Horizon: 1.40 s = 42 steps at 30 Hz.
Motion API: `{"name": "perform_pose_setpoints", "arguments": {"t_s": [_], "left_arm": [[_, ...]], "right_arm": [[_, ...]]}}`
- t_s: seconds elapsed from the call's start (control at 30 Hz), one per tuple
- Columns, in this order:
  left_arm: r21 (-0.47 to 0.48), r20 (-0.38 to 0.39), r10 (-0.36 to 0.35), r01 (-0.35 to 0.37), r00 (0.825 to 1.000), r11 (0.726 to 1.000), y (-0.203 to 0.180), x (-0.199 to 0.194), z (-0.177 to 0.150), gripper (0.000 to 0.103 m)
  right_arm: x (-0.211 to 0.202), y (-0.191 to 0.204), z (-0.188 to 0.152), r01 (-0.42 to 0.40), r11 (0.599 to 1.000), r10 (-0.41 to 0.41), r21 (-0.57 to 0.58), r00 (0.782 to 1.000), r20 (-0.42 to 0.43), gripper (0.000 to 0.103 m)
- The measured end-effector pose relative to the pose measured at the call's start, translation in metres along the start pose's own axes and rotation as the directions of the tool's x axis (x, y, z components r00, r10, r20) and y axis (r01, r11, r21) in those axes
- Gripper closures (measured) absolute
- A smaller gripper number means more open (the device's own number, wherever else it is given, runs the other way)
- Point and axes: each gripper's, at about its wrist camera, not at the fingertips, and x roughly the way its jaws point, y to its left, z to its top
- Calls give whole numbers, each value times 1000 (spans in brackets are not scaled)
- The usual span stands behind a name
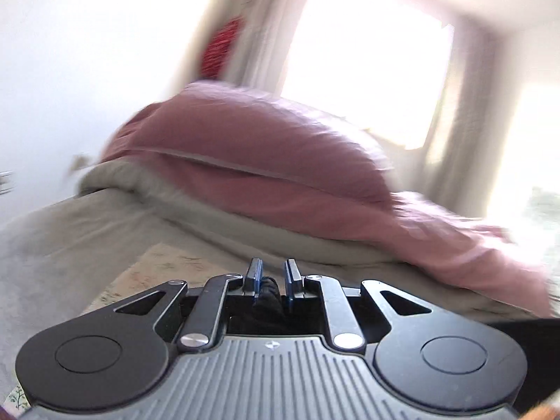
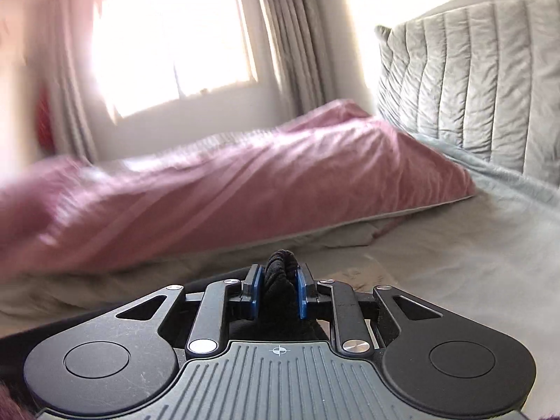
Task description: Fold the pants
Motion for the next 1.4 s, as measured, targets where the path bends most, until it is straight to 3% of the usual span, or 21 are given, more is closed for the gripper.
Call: {"name": "perform_pose_setpoints", "arguments": {"t_s": [0.07, 0.13, 0.2, 0.27, 0.33, 0.4, 0.5, 0.57, 0.63, 0.67, 0.73, 0.77, 0.87, 0.97, 1.1, 1.17, 1.2, 1.27, 1.3, 1.33, 1.4], "left_arm": [[59, -72, -37, 41, 997, 997, 8, -23, -20, 75], [118, -211, 1, 24, 977, 993, 14, -35, -46, 74], [150, -282, 60, -18, 957, 989, 19, -48, -63, 73], [96, -292, 55, -27, 955, 995, 29, -66, -65, 69], [22, -277, 55, -51, 959, 998, 42, -84, -58, 54], [-16, -274, 67, -74, 959, 997, 50, -93, -49, 47], [-46, -291, 110, -128, 951, 991, 51, -107, -43, 37], [-80, -307, 103, -133, 946, 988, 46, -116, -42, 34], [-132, -308, 86, -132, 948, 982, 42, -126, -44, 30], [-177, -312, 59, -119, 948, 977, 36, -127, -45, 28], [-270, -343, 31, -130, 939, 954, 25, -124, -50, 14], [-316, -366, 17, -142, 930, 938, 20, -120, -55, 13], [-416, -443, -50, -156, 895, 896, -5, -104, -73, 13], [-471, -458, -13, -230, 889, 852, -26, -93, -92, 10], [-590, -451, 54, -342, 891, 731, -22, -76, -112, 10], [-591, -469, 68, -370, 880, 717, -20, -60, -114, 9], [-562, -495, 101, -407, 863, 720, -20, -51, -114, 8], [-535, -522, 148, -458, 840, 710, -17, -39, -116, 10], [-525, -525, 174, -479, 833, 703, -18, -37, -118, 27], [-504, -529, 203, -498, 824, 706, -18, -34, -117, 54], [-476, -528, 213, -494, 822, 728, -18, -28, -114, 76]], "right_arm": [[-33, -20, -33, -33, 999, 32, -27, 998, -52, 84], [-51, -45, -71, -47, 997, 37, -53, 984, -172, 84], [-67, -66, -107, -39, 998, 21, -56, 957, -290, 84], [-89, -83, -132, -71, 997, 63, -12, 940, -335, 83], [-111, -89, -145, -89, 996, 83, -2, 935, -346, 80], [-123, -92, -151, -81, 997, 72, -11, 932, -356, 76], [-132, -96, -153, -48, 999, 35, -25, 923, -384, 56], [-141, -95, -151, -9, 999, -11, -52, 930, -367, 45], [-141, -96, -146, 73, 996, -83, -43, 937, -340, 26], [-143, -99, -145, 117, 993, -112, -7, 935, -337, 25], [-150, -106, -141, 183, 975, -131, 124, 930, -343, 25], [-155, -107, -139, 200, 961, -127, 190, 933, -336, 25], [-167, -99, -138, 112, 929, -2, 353, 955, -298, 25], [-164, -90, -144, 73, 871, 92, 486, 948, -306, 25], [-143, -81, -158, 71, 789, 194, 610, 914, -357, 25], [-130, -83, -160, 115, 766, 183, 632, 904, -386, 25], [-123, -85, -160, 146, 755, 162, 639, 903, -398, 24], [-112, -94, -160, 191, 713, 146, 674, 900, -410, 24], [-108, -99, -161, 212, 684, 147, 698, 897, -416, 24], [-103, -104, -162, 236, 656, 148, 717, 891, -428, 23], [-97, -110, -161, 265, 630, 136, 730, 888, -440, 23]]}}
